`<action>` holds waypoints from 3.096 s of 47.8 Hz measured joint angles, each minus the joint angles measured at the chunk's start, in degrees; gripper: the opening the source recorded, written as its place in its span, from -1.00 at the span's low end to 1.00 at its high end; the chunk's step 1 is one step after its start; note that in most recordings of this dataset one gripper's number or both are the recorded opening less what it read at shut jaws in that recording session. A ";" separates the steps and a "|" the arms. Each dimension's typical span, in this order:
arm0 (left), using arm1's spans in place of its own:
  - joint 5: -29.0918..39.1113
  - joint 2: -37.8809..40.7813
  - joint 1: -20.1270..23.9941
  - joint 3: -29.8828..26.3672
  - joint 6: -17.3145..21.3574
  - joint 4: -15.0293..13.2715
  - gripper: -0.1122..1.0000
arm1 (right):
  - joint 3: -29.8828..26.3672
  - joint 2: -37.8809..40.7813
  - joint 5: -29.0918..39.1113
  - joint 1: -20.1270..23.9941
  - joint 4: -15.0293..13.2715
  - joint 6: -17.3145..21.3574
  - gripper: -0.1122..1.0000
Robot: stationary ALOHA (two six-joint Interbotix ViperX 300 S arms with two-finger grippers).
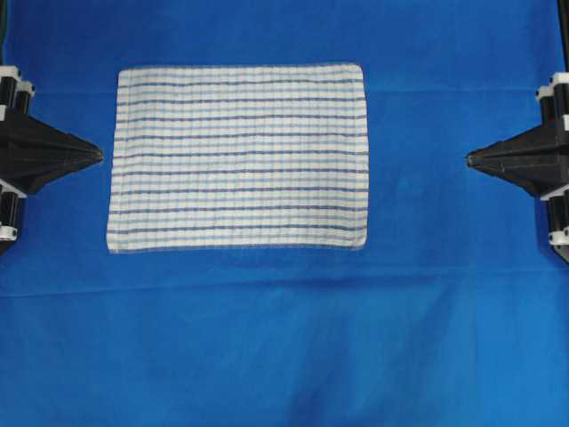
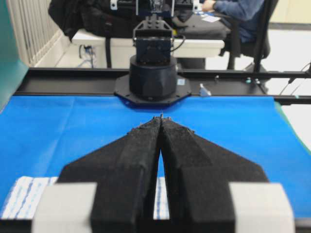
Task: Fold the blue towel.
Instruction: 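Move both grippers to the towel's top corners and pinch them, then lift the top edge with both grippers and fold it down toward the bottom edge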
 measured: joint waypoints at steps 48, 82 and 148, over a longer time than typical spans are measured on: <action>7.03 23.82 29.62 1.93 -2.99 -1.58 0.80 | -13.10 38.94 3.43 -23.73 0.97 5.80 0.32; -4.92 50.45 44.56 2.29 -0.35 -1.49 0.72 | -21.97 64.69 3.16 -32.70 0.79 5.45 0.26; -3.25 42.45 40.96 2.29 1.32 -1.14 -0.78 | -22.15 60.56 2.64 -32.78 0.35 5.36 -0.72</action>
